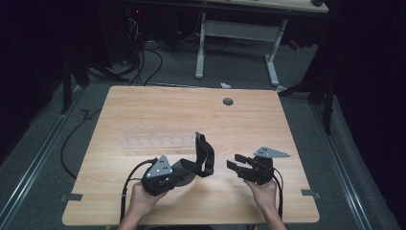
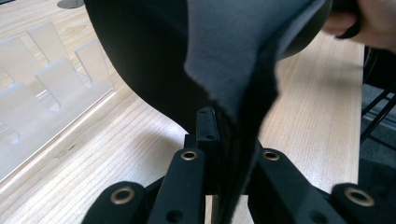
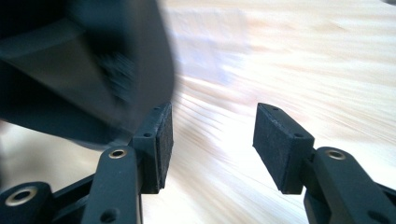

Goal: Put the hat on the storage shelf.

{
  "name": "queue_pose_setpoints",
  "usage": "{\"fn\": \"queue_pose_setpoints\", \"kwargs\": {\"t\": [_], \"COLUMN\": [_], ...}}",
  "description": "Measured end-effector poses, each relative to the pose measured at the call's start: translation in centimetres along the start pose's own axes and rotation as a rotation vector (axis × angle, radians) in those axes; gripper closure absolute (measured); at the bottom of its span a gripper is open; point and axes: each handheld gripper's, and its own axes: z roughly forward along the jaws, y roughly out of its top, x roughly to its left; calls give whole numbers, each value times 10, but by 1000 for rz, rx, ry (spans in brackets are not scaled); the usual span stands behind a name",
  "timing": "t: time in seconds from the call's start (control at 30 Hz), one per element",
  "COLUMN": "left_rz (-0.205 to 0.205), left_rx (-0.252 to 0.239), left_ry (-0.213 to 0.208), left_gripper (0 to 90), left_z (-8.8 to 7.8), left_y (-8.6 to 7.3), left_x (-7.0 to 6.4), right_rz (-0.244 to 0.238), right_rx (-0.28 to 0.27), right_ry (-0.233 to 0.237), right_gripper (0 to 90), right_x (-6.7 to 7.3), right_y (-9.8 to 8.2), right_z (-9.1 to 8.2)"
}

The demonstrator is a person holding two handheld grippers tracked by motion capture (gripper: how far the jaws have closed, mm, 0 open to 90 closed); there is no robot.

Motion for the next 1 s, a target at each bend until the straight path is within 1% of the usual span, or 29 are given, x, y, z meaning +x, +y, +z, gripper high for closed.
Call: {"fn": "queue_pose_setpoints", "kwargs": {"t": [0.03,0.07,0.1,0.13,0.17,0.2,0.3,0.4,0.47,0.5,0.53,0.57,0.63,0.7,0.77,0.83,0.9,1.0], "left_rz": [-10,-22,-29,-39,-39,-44,-54,-62,-68,-73,-85,-90,-96,-103,-111,-110,-119,-125], "left_rx": [-4,-9,-11,-20,-20,-25,-35,-46,-52,-58,-70,-76,-86,-92,-101,-102,-114,-125], "left_ry": [2,2,0,0,0,-1,-6,-5,-1,1,8,12,20,23,32,34,42,45], "left_gripper": [863,862,862,862,862,862,861,862,861,861,861,860,860,860,860,860,860,860], "left_z": [-1,-2,-3,-5,-5,-6,-9,-12,-15,-16,-19,-20,-24,-26,-31,-33,-38,-42], "left_y": [1,2,3,5,5,6,9,11,13,14,16,17,19,20,23,24,27,29], "left_x": [1,1,3,4,4,4,4,6,8,9,11,12,14,15,18,19,21,23], "right_rz": [-1,4,4,-9,-19,-19,-56,-61,-58,-58,-46,-49,-57,-61,-58,-59,-74,-74], "right_rx": [19,64,64,104,122,122,164,174,177,177,176,165,161,156,158,158,164,165], "right_ry": [-30,-85,-85,-139,-167,-167,-256,-297,-317,-317,-324,-328,-345,-352,-360,-366,-382,-379], "right_gripper": [468,469,469,470,468,468,456,447,445,445,440,440,437,435,434,433,425,422], "right_x": [-4,-12,-12,-18,-20,-20,-25,-32,-34,-34,-37,-39,-40,-40,-40,-39,-38,-38], "right_y": [-3,-9,-9,-15,-18,-18,-25,-30,-31,-31,-33,-33,-34,-34,-34,-34,-34,-34], "right_z": [2,6,6,11,13,13,20,23,24,24,24,24,24,25,25,25,26,26]}}
